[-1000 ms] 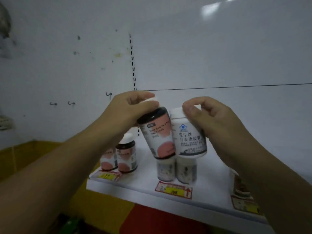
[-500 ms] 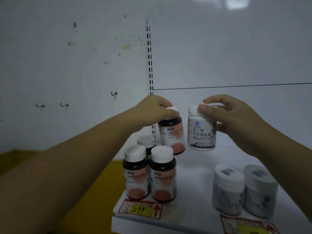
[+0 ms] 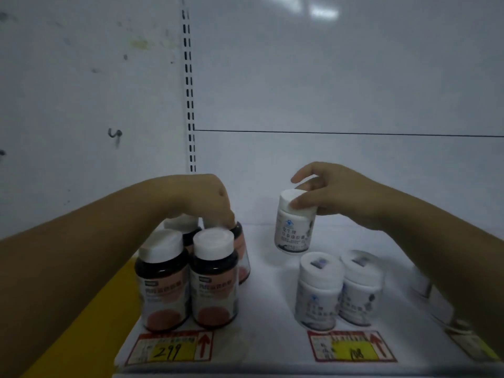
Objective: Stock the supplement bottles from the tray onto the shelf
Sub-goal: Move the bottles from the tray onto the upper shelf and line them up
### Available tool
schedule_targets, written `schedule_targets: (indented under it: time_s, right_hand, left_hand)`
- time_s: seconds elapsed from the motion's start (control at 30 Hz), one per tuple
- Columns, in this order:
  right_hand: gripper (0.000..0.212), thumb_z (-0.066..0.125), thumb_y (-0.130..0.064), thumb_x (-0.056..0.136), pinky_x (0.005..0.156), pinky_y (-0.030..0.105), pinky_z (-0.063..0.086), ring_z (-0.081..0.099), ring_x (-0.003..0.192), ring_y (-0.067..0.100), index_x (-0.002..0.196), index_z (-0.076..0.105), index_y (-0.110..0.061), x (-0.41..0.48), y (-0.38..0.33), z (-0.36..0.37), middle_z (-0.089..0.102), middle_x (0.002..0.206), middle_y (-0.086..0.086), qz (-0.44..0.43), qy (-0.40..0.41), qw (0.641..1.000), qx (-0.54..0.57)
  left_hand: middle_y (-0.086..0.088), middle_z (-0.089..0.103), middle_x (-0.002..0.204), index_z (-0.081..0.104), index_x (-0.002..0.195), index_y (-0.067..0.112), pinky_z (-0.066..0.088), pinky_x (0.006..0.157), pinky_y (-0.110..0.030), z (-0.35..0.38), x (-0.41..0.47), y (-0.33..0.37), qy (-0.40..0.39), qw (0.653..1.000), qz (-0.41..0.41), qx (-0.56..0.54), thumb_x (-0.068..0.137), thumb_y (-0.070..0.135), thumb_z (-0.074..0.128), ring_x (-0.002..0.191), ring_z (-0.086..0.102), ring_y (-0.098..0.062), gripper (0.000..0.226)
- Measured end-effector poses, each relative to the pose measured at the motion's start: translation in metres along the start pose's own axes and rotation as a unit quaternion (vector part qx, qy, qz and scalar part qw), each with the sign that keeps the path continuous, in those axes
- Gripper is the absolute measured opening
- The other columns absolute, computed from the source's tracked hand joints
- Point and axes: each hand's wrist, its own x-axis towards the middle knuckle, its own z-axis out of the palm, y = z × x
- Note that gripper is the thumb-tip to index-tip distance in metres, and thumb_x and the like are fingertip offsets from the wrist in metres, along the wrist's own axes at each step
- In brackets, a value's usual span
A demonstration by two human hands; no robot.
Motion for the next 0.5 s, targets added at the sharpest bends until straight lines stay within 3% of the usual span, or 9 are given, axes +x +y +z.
schedule_targets:
  time_s: [0.07,0.17,0.3,0.43,0.5]
  right_hand:
    - [0.033,0.075,-0.01,0.073,0.072,0.026,0.051,0.062,0.084,0.017,0.101,0.059,-0.018,-0.001,0.006,-0.002,0.067,0.105,0.01,0.02,-0.018,0.999,-0.031]
    - [0.034,0.074,-0.01,0.074,0.075,0.025,0.052,0.062,0.089,0.018,0.103,0.058,-0.02,-0.002,0.013,-0.004,0.065,0.111,0.01,0.046,-0.059,0.995,-0.064]
    - [0.035,0.071,-0.009,0.076,0.067,0.017,0.049,0.062,0.092,0.015,0.106,0.057,-0.021,-0.006,0.018,-0.006,0.063,0.115,0.007,0.073,-0.112,0.985,-0.107]
    - [0.031,0.07,-0.013,0.078,0.064,0.014,0.047,0.06,0.091,0.012,0.104,0.056,-0.023,-0.01,0.026,-0.003,0.06,0.113,0.002,0.09,-0.148,0.972,-0.158]
    - [0.031,0.069,-0.019,0.079,0.07,0.017,0.047,0.06,0.094,0.011,0.106,0.057,-0.026,-0.011,0.03,-0.003,0.06,0.115,0.0,0.1,-0.159,0.966,-0.177]
  left_hand:
    - [0.006,0.064,0.086,0.068,0.099,0.012,0.045,0.072,-0.03,0.0,0.001,0.001,-0.006,1.0,0.005,0.006,0.07,0.036,0.073,0.078,0.058,-0.013,0.037]
    - [0.014,0.059,0.089,0.065,0.098,0.023,0.043,0.073,-0.028,0.001,0.002,0.003,-0.015,1.0,0.008,0.023,0.072,0.04,0.073,0.082,0.056,-0.007,0.032]
    - [0.011,0.055,0.098,0.061,0.107,0.025,0.04,0.088,-0.031,0.003,0.003,0.002,-0.011,1.0,0.015,-0.013,0.078,0.054,0.064,0.099,0.053,-0.014,0.042]
    - [0.006,0.053,0.109,0.059,0.112,0.022,0.04,0.086,-0.03,0.009,0.004,0.0,-0.004,0.999,0.032,0.008,0.079,0.053,0.063,0.099,0.052,-0.015,0.045]
    - [0.007,0.049,0.106,0.057,0.114,0.023,0.041,0.083,-0.028,0.013,0.004,0.001,0.013,0.998,0.039,0.042,0.076,0.052,0.066,0.096,0.052,-0.015,0.048]
